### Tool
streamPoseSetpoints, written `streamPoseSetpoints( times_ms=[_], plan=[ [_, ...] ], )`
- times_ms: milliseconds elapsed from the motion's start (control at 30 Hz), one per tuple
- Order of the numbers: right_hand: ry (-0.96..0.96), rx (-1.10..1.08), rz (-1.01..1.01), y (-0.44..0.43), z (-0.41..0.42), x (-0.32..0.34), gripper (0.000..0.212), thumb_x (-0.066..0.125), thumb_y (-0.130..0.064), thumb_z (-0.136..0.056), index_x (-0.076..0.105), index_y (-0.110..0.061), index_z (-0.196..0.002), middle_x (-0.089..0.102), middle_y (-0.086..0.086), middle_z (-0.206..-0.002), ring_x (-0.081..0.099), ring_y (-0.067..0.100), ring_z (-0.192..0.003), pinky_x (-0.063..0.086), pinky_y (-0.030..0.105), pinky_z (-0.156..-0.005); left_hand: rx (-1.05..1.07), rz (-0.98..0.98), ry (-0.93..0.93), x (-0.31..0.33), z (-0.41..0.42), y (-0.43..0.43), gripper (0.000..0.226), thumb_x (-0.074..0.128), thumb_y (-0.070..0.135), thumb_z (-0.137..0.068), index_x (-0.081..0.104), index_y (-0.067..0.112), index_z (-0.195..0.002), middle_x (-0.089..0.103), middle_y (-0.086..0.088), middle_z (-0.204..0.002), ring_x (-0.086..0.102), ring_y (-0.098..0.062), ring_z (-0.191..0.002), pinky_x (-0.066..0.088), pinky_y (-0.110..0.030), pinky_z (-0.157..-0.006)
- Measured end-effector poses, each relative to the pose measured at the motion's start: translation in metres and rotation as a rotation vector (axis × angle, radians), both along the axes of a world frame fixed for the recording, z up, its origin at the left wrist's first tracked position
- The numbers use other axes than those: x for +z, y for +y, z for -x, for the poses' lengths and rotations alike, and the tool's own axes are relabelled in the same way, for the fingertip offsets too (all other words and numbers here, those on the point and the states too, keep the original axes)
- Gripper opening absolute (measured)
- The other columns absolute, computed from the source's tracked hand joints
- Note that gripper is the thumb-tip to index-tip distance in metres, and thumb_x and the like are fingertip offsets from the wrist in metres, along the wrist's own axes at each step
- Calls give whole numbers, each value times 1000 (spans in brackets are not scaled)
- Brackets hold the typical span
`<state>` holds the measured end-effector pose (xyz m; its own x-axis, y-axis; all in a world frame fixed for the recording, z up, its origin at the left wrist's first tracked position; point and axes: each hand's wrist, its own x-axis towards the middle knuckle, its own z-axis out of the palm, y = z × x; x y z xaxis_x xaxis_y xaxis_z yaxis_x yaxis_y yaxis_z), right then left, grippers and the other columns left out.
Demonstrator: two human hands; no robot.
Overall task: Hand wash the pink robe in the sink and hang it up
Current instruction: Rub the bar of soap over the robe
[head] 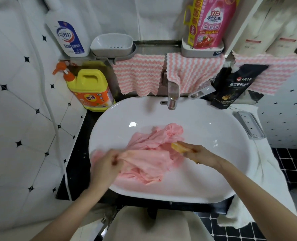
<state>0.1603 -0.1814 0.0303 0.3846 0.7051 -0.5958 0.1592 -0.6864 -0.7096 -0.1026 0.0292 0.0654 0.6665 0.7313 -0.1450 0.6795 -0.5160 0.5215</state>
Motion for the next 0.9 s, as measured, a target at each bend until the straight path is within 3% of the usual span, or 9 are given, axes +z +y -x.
streamPoseSetpoints(
  times_ms=[100, 200, 267, 367, 500, 600, 733, 833, 900],
  plan=[
    [4, -113, -37, -11, -3, -8, 54, 61, -52, -74, 48, -58, -127, 57, -25, -69, 46, 5, -67, 40, 20, -63, 224, -115, 258, -9, 35, 33, 25, 58, 29, -88, 50, 10, -102, 66, -12, -87, 63, -32, -83, 48, -35, -66],
    [16, -128, -13, -14, 0, -13, 46, 62, -42, -86, 49, -56, -128, 54, -21, -66, 46, 6, -66, 40, 19, -62, 223, -286, 194, -14, 33, 33, 22, 64, 6, -74, 52, 8, -92, 59, -13, -92, 54, -34, -87, 45, -43, -69],
    [28, -121, 3, -14, 3, -17, 46, 61, -39, -88, 48, -57, -127, 54, -22, -70, 47, 5, -66, 40, 19, -62, 25, -504, 15, -11, 10, 10, 30, 54, -4, -64, 60, 11, -89, 58, -9, -93, 47, -28, -87, 36, -39, -72],
    [28, -109, 11, -12, 7, -18, 46, 61, -39, -88, 47, -57, -128, 52, -23, -74, 48, 4, -67, 41, 20, -63, -633, -476, -138, -17, -24, -31, 36, 42, 7, -63, 64, 25, -85, 59, 8, -90, 43, -13, -92, 31, -29, -83],
    [46, -83, 12, -11, 11, -17, 47, 60, -40, -88, 46, -58, -129, 53, -25, -77, 49, 1, -69, 41, 18, -64, -1071, -423, 380, -52, -50, -45, 27, 52, 42, -82, 66, 30, -102, 61, 7, -110, 47, -18, -108, 23, -34, -93],
    [61, -78, 23, -12, 16, -16, 48, 61, -45, -84, 46, -61, -127, 54, -21, -87, 50, 2, -72, 42, 19, -65, -937, -350, 710, -62, -70, -54, 38, 42, 42, -95, 53, 23, -125, 43, -6, -134, 29, -29, -127, 17, -47, -106],
    [72, -46, 39, -12, 21, -15, 64, 58, -62, -66, 43, -62, -128, 58, -16, -108, 54, 5, -80, 43, 18, -65, -831, -390, 752, -70, -90, -71, 34, 43, 30, -96, 55, 20, -126, 43, -8, -136, 31, -31, -125, 19, -49, -108],
    [60, -36, 46, -15, 20, -13, 63, 58, -61, -67, 43, -62, -129, 58, -15, -114, 55, 3, -82, 42, 17, -64, -801, -392, 594, -59, -91, -64, 28, 49, 22, -94, 58, 20, -120, 47, -3, -129, 36, -28, -124, 25, -41, -106],
    [51, -47, 40, -17, 17, -10, 61, 58, -59, -69, 43, -61, -129, 57, -17, -104, 53, 3, -79, 42, 17, -64, -622, -150, 264, -36, -91, -52, 12, 54, 18, -93, 65, 21, -94, 58, 3, -105, 52, -21, -114, 37, -25, -90]
  ],
)
